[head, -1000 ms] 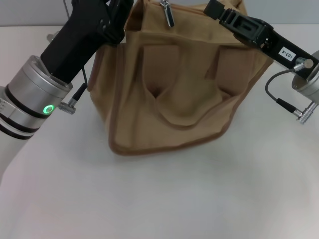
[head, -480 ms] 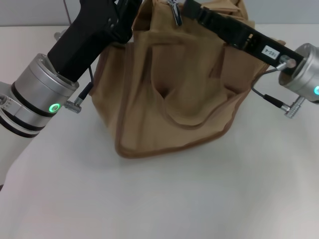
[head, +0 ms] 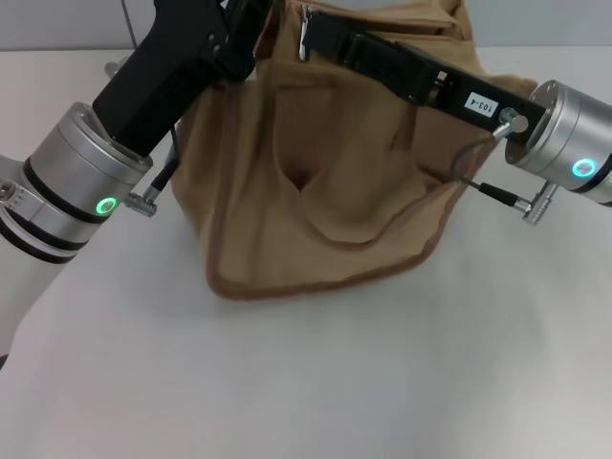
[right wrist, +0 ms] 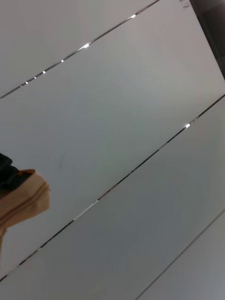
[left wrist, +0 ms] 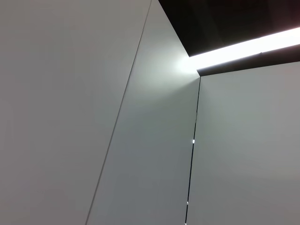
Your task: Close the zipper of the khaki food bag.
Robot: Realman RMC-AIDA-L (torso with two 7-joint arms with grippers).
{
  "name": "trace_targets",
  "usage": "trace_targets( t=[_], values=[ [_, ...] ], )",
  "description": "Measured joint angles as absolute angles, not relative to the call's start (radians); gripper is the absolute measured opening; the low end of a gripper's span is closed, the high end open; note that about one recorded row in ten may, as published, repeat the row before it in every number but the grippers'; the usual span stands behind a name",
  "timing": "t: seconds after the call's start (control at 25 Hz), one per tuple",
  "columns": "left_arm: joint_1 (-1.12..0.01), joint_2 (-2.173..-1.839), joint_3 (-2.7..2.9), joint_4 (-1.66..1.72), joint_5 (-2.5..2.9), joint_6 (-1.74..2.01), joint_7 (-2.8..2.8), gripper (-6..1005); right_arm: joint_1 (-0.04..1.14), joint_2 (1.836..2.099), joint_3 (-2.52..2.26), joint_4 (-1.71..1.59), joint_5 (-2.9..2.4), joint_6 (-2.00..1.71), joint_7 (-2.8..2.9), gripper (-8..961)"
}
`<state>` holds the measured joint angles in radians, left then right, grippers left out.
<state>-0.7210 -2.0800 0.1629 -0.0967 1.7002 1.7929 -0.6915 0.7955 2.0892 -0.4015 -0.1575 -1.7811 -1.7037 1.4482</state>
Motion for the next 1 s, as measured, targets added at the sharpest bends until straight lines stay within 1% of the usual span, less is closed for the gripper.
trace_targets(
  t=[0.44, 0.52, 1.0],
  values=[
    [-0.726, -2.080, 0.162, -0.097, 1.696, 1.783, -0.688, 56, 0.796, 2.085, -0.405, -0.162, -1.783, -1.708, 1.507, 526],
    [-0.726, -2.080, 0.163, -0.097, 1.696, 1.783, -0.688, 56, 0.800, 2.085, -0.410, -0.162, -1.785, -1.702, 1.531, 327],
    [-0.726, -2.080, 0.163, -0.097, 1.695, 1.781, -0.687, 54, 0.806, 2.085, -0.428, -0.166, -1.781, -1.664, 1.574, 335]
  ],
)
